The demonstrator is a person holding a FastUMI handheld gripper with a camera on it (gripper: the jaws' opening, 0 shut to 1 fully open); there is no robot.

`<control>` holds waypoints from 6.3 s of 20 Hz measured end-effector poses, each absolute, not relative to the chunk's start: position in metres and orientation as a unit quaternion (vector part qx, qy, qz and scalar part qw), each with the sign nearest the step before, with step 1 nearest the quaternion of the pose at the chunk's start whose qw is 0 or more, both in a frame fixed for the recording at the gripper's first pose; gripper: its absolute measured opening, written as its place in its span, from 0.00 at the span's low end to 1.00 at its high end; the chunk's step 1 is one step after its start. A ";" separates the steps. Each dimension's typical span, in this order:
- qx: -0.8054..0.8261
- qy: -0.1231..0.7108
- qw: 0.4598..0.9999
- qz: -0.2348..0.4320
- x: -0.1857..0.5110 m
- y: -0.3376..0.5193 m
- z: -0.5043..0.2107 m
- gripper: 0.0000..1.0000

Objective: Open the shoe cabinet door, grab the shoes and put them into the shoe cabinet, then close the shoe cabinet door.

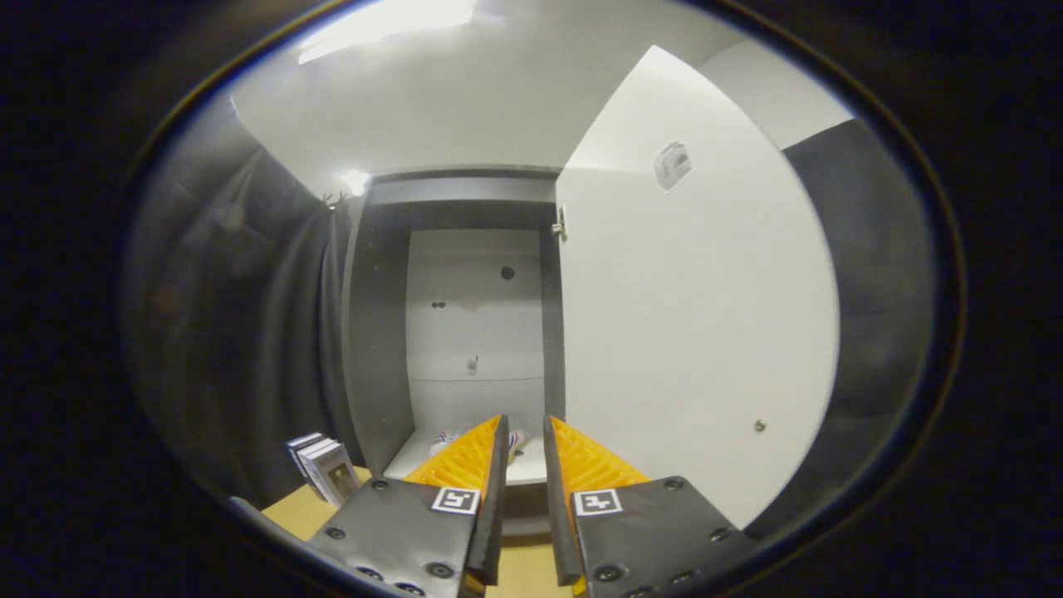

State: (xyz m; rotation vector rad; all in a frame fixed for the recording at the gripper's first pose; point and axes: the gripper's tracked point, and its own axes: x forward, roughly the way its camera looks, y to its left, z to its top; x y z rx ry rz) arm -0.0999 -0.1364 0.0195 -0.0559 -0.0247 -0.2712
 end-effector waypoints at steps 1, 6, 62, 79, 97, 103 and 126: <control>-0.023 -0.016 0.991 -0.132 -0.108 -0.140 0.023 0.27; -0.005 -0.038 0.993 -0.115 -0.146 -0.161 0.043 0.29; 0.071 0.040 0.996 0.031 -0.111 -0.211 0.002 0.99; 0.051 0.073 0.990 0.112 0.003 -0.043 -0.046 0.99; 0.086 0.058 0.994 0.040 0.079 -0.016 -0.061 0.99; 0.087 0.045 0.995 0.023 0.091 -0.014 -0.064 0.99; 0.087 0.055 0.995 -0.009 0.109 -0.012 -0.068 0.99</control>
